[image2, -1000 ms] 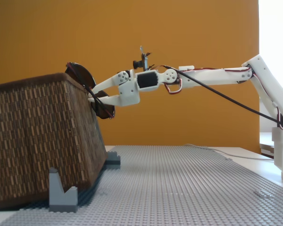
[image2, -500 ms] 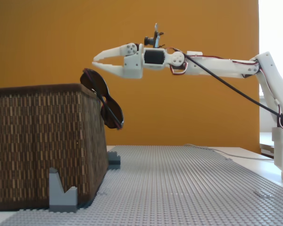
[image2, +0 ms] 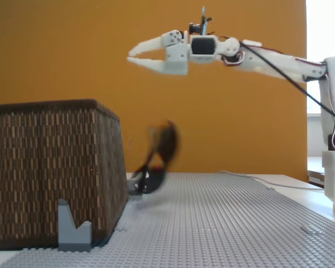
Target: Grasp a glasses and put it in the bin.
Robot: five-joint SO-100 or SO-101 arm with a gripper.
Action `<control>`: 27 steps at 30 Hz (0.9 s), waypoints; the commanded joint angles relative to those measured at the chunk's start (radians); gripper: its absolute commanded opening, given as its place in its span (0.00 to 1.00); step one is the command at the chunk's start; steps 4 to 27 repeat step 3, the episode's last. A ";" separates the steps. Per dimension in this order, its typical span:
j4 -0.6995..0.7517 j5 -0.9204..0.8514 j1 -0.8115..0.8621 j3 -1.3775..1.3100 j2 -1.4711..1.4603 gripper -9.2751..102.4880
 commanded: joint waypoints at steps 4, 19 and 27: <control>0.206 0.072 0.034 0.064 0.152 0.08; 0.206 0.072 0.034 0.064 0.152 0.08; 0.206 0.072 0.034 0.064 0.152 0.08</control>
